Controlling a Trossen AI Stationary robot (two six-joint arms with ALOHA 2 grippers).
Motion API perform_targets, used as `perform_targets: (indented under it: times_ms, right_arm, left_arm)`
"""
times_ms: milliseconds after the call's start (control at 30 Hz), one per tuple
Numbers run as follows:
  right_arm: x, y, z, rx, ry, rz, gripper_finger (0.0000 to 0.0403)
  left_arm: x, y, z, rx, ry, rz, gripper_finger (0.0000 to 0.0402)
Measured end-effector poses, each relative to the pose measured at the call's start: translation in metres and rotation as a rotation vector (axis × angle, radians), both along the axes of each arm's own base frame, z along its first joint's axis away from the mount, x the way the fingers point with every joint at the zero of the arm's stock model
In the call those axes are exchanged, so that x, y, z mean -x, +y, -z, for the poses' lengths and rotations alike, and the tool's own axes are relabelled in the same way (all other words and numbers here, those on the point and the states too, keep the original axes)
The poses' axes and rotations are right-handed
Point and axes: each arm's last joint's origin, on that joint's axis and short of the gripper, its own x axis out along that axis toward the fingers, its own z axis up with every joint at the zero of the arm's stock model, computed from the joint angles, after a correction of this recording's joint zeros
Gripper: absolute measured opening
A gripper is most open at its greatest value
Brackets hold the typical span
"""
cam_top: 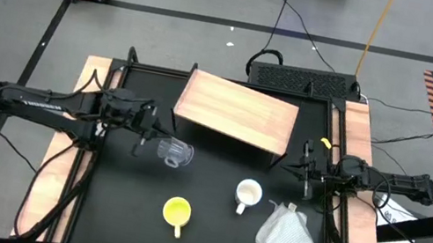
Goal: Stack small to large cups/mugs on shelf
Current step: Put the transparent mug on the shelf
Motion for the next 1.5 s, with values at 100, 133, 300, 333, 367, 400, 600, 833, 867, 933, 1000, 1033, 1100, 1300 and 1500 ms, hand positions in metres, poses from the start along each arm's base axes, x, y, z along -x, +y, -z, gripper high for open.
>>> perform_targets:
  times_ms: [100, 133, 300, 333, 367, 400, 600, 833, 867, 933, 1000, 1033, 1100, 1300, 1500]
  right_arm:
    - [0.000, 0.000, 0.000, 0.000, 0.000, -0.001, 0.0000]
    - [0.000, 0.000, 0.000, 0.000, -0.001, -0.001, 0.0000]
    - [0.000, 0.000, 0.000, 0.000, 0.000, -0.002, 0.0000]
    - [0.000, 0.000, 0.000, 0.000, 0.000, -0.002, 0.0000]
    - [0.000, 0.000, 0.000, 0.000, 0.000, -0.002, 0.0000]
    - [0.000, 0.000, 0.000, 0.000, 0.000, -0.002, 0.0000]
    - [0.000, 0.000, 0.000, 0.000, 0.000, -0.002, 0.0000]
    - [0.000, 0.000, 0.000, 0.000, 0.000, -0.002, 0.0000]
    - [0.000, 0.000, 0.000, 0.000, 0.000, -0.002, 0.0000]
    - [0.000, 0.000, 0.000, 0.000, -0.001, -0.002, 0.0000]
    - [0.000, 0.000, 0.000, 0.000, -0.001, -0.002, 0.0000]
    - [0.000, 0.000, 0.000, 0.000, -0.002, -0.002, 0.0000]
    - [0.000, 0.000, 0.000, 0.000, -0.002, -0.002, 0.0000]
    - [0.000, 0.000, 0.000, 0.000, -0.004, -0.002, 0.0000]
    - [0.000, 0.000, 0.000, 0.005, -0.005, -0.002, 0.0000]
  left_arm:
    - [0.000, 0.000, 0.000, 0.001, -0.003, -0.001, 0.0000]
    - [0.000, 0.000, 0.000, 0.002, -0.001, -0.001, 0.0000]
    - [0.000, 0.000, 0.000, 0.003, -0.001, -0.002, 0.0000]
    - [0.000, 0.000, 0.000, 0.004, -0.001, -0.002, 0.0000]
    - [0.000, 0.000, 0.000, 0.004, -0.001, -0.002, 0.0000]
    - [0.000, 0.000, 0.000, 0.003, -0.001, -0.003, 0.0000]
    - [-0.002, 0.001, -0.007, 0.035, -0.071, -0.034, 0.0000]
    - [-0.004, 0.005, -0.017, 0.066, -0.169, -0.090, 0.0000]
    - [-0.004, 0.007, -0.017, 0.066, -0.177, -0.102, 0.0000]
    - [-0.004, 0.010, -0.018, 0.065, -0.183, -0.118, 0.0000]
    - [-0.004, 0.014, -0.021, 0.067, -0.181, -0.127, 0.0000]
    - [-0.004, 0.016, -0.024, 0.070, -0.190, -0.138, 0.0000]
    - [-0.003, 0.020, -0.031, 0.071, -0.210, -0.157, 0.0000]
    - [-0.006, 0.031, -0.053, 0.066, -0.188, -0.156, 0.0000]
    - [-0.020, 0.042, -0.073, 0.055, -0.129, -0.110, 0.0000]
